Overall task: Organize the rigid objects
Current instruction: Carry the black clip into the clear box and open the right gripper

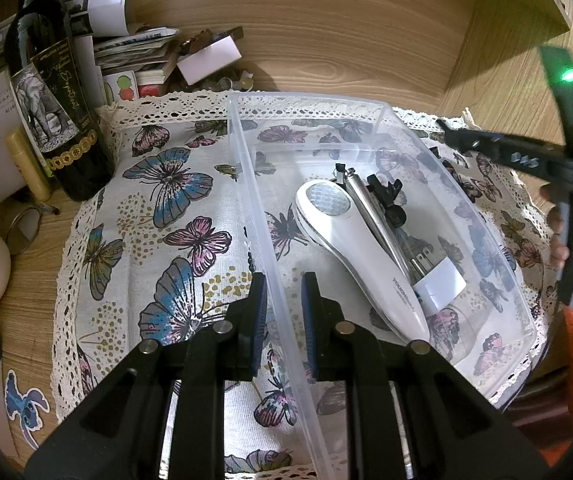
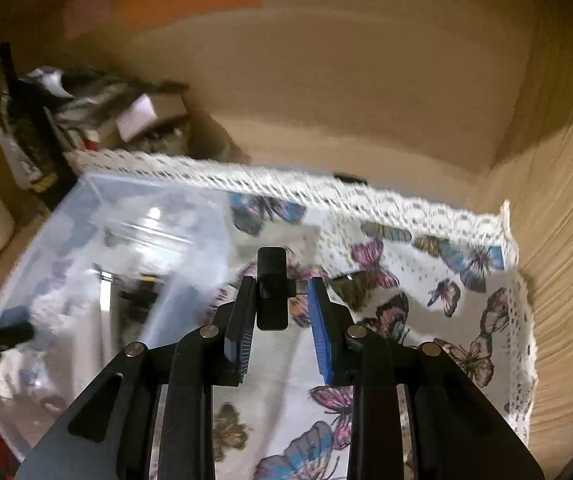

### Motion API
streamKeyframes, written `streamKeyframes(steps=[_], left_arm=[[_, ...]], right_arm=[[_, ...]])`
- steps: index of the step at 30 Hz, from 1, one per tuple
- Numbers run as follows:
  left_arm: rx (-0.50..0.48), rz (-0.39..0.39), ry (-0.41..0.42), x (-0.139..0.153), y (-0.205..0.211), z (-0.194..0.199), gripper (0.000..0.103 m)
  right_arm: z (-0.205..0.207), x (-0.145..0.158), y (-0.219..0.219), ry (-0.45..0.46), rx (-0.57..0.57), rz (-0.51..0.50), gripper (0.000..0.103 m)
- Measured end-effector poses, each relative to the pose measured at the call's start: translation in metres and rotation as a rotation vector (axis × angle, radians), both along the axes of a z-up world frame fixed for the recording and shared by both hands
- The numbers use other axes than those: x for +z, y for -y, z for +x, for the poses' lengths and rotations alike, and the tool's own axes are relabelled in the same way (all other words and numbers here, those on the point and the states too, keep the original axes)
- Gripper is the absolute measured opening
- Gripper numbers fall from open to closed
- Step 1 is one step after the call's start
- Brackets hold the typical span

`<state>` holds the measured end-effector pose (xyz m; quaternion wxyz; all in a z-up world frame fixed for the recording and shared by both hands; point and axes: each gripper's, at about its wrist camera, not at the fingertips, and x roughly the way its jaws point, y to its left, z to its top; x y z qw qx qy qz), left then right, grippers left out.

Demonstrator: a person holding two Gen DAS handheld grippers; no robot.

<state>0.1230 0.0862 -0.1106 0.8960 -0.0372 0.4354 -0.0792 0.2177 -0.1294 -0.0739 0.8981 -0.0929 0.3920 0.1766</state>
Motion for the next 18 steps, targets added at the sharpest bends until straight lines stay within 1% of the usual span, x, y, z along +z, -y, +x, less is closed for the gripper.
streamKeyframes(steps=[1,4,8,12,18], left_arm=[[0.000,0.001,0.001,0.000,0.000,0.000,0.016],[-0.001,0.001,0.000,0.000,0.000,0.000,0.016],[0.000,0.001,0.000,0.000,0.000,0.000,0.016],[0.000,0.004,0.001,0.000,0.001,0.000,0.016],[0.000,0.002,0.002,0.001,0.003,-0.001,0.016]], right_arm=[[-0.001,0.005,0.003,0.014,0.009,0.007,0.024],[-0.012,0.022,-0.012,0.057,0.036,0.015,0.024],[-0.027,0.034,-0.025,0.098,0.081,0.025,0.024],[-0.038,0.032,-0.041,0.106,0.129,0.013,0.024],[-0.041,0.015,-0.058,0.054,0.179,-0.018,0.024]])
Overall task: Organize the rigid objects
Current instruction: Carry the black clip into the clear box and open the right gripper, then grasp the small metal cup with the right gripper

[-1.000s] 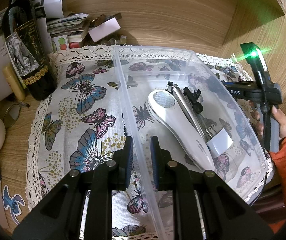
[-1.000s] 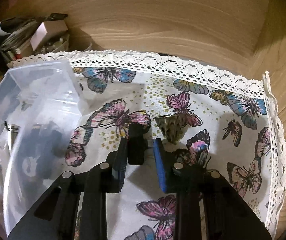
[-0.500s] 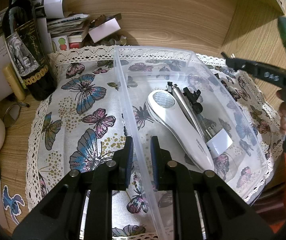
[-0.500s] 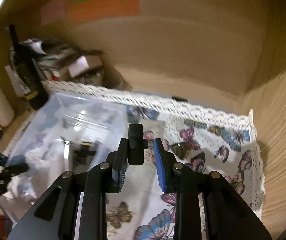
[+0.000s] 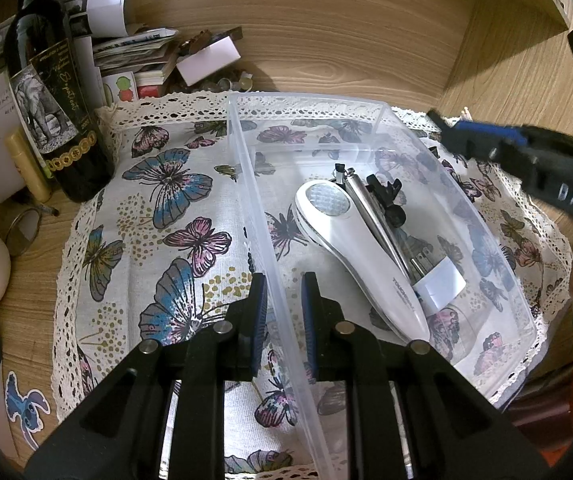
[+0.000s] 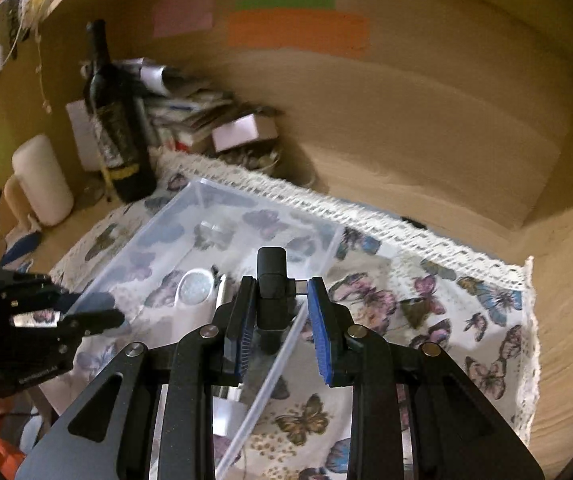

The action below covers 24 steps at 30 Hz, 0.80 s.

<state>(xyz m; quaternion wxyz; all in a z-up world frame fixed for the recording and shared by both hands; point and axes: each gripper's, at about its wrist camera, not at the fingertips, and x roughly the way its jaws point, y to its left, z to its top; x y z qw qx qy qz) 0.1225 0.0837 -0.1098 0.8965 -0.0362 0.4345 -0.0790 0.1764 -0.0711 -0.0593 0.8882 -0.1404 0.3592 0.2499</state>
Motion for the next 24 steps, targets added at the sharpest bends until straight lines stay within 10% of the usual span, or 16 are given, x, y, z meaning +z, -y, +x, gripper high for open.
streamKeyframes(steps=[17,24], left_arm=[[0.000,-0.003,0.001,0.001,0.002,0.000,0.016],[-0.004,-0.007,-0.004,0.001,0.001,0.001,0.016]], right_arm=[[0.002,0.002,0.009,-0.009,-0.029,0.010,0.031],[0.017,0.022,0.040,0.044,-0.131,0.040,0.058]])
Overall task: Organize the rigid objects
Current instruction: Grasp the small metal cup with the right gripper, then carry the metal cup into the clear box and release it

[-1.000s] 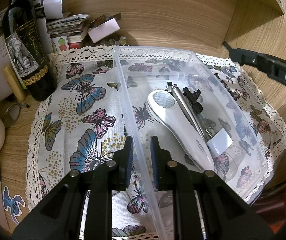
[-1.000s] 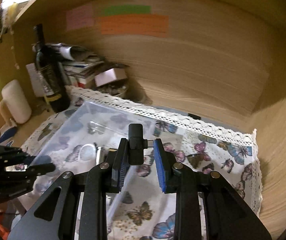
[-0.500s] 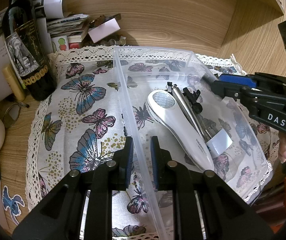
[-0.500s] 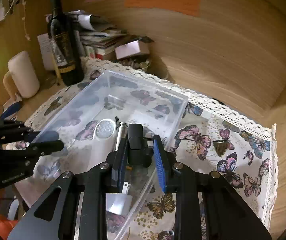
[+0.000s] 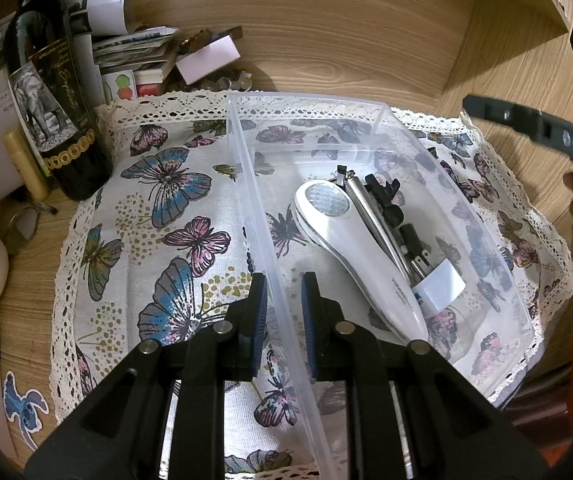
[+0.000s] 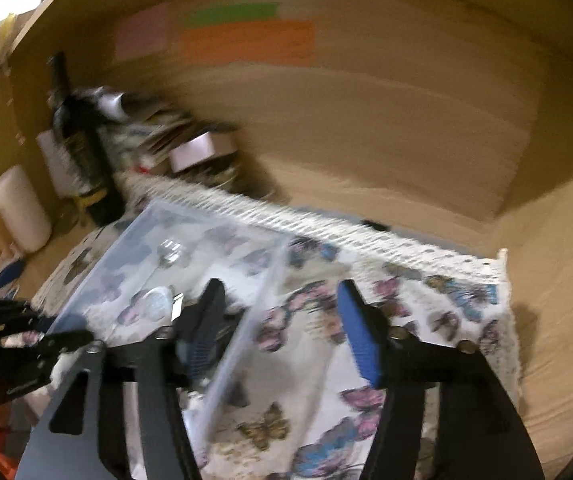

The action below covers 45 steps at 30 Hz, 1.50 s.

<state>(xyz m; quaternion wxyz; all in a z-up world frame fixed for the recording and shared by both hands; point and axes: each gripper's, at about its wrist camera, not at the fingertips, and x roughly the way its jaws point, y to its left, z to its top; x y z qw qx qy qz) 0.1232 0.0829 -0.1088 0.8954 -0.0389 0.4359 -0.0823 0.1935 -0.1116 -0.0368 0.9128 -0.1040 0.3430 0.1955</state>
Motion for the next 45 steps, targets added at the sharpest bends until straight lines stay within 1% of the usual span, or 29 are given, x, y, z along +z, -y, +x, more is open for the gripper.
streamKeyframes(steps=[4,8,12,16,21,24,25,26,27,28,29,32,35,40,45], left_arm=[[0.000,-0.004,0.000,0.000,0.000,0.000,0.016],[0.000,-0.008,0.000,0.000,-0.001,-0.001,0.016],[0.000,-0.010,-0.003,-0.001,-0.002,0.000,0.016],[-0.003,-0.008,-0.005,-0.001,-0.001,-0.001,0.016],[-0.002,-0.015,-0.008,-0.001,-0.001,-0.002,0.016],[-0.002,-0.015,-0.008,-0.001,-0.002,-0.001,0.016],[-0.002,-0.015,-0.008,-0.001,-0.002,-0.001,0.016],[-0.003,-0.016,-0.009,-0.001,-0.001,-0.001,0.016],[-0.003,-0.018,-0.009,-0.001,-0.002,-0.001,0.016],[-0.002,-0.019,-0.009,-0.001,-0.002,-0.001,0.016],[-0.002,-0.019,-0.010,-0.001,-0.001,-0.001,0.016],[-0.004,-0.021,-0.011,-0.002,0.000,-0.001,0.016],[-0.005,-0.015,-0.009,-0.002,-0.001,-0.001,0.016],[-0.004,-0.018,-0.010,-0.002,0.000,-0.002,0.016],[-0.005,-0.016,-0.010,-0.001,0.000,-0.002,0.016]], right_arm=[[0.018,0.006,0.024,0.009,-0.080,0.009,0.059],[0.039,-0.002,0.042,-0.012,-0.152,0.008,0.059],[0.059,-0.024,0.052,-0.081,-0.184,0.008,0.059],[0.077,-0.054,0.053,-0.182,-0.179,0.020,0.059],[0.091,-0.082,0.050,-0.249,-0.175,0.011,0.058],[0.097,-0.092,0.052,-0.280,-0.186,0.017,0.057],[0.098,-0.095,0.053,-0.285,-0.189,0.018,0.055],[0.100,-0.097,0.053,-0.286,-0.192,0.014,0.047],[0.100,-0.099,0.052,-0.292,-0.187,0.009,0.036],[0.101,-0.100,0.053,-0.299,-0.183,0.013,0.030],[0.101,-0.101,0.052,-0.303,-0.180,0.014,0.030],[0.097,-0.097,0.050,-0.271,-0.181,0.005,0.030],[0.089,-0.086,0.046,-0.242,-0.168,0.008,0.030],[0.071,-0.061,0.038,-0.181,-0.133,0.013,0.030],[0.041,-0.031,0.027,-0.103,-0.081,0.023,0.030]])
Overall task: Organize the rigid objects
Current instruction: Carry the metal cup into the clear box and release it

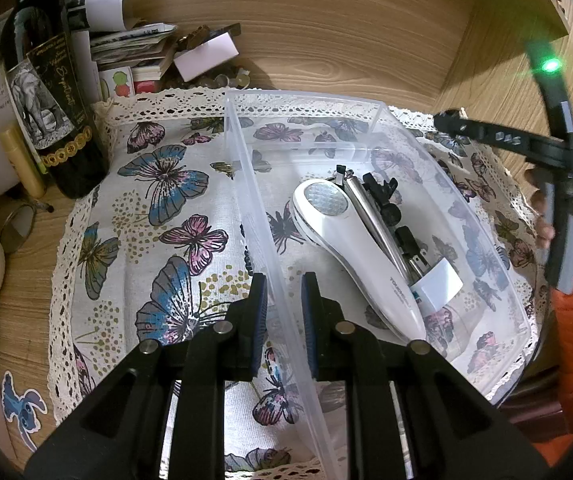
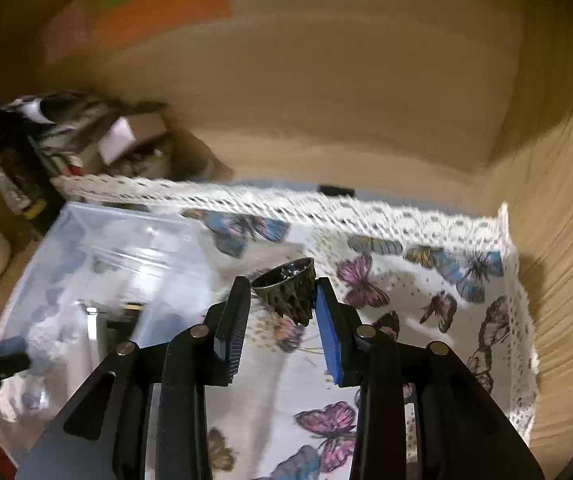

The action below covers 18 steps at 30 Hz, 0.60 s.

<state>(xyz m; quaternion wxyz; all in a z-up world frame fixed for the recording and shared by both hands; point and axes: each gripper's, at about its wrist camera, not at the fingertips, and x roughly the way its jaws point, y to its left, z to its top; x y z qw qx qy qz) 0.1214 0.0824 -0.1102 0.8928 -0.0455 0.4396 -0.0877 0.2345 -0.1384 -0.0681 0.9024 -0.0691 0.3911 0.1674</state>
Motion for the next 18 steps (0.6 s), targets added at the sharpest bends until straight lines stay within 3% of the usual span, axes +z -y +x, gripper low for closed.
streamKeyframes(steps=[11,18], left_arm=[[0.000,0.005,0.003,0.001,0.001,-0.001,0.016],[0.000,0.003,0.002,0.001,-0.001,-0.001,0.016]], right_arm=[[-0.036,0.026,-0.039,0.105,0.135,0.004,0.030],[-0.048,0.012,-0.062,0.068,0.212,-0.010,0.030]])
